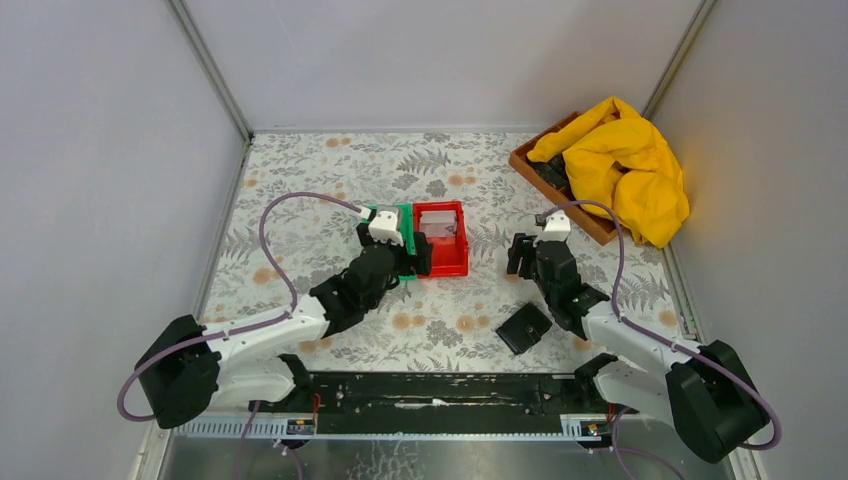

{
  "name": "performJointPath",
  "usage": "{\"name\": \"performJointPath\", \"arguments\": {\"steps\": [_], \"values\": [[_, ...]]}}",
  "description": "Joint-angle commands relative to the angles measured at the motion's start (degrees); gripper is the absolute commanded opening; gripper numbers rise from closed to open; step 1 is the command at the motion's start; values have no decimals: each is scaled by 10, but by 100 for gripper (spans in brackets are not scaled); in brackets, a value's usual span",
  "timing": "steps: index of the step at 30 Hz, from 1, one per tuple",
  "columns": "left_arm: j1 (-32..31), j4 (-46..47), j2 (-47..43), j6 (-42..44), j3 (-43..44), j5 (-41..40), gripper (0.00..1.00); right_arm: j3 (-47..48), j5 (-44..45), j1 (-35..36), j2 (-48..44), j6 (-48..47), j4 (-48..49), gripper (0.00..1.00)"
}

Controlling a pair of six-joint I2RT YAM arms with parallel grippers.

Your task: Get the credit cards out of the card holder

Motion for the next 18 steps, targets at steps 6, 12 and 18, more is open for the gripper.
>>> {"name": "performJointPath", "arguments": {"steps": [6,12,18], "values": [[2,15,25,7,26,28,100,38,3,19,41,-9,5,70],[2,63,28,43,7,143,100,32,54,19,37,4,-5,66],[-3,58,54,50,22,164,96,33,62,19,39,24,-6,42]]}}
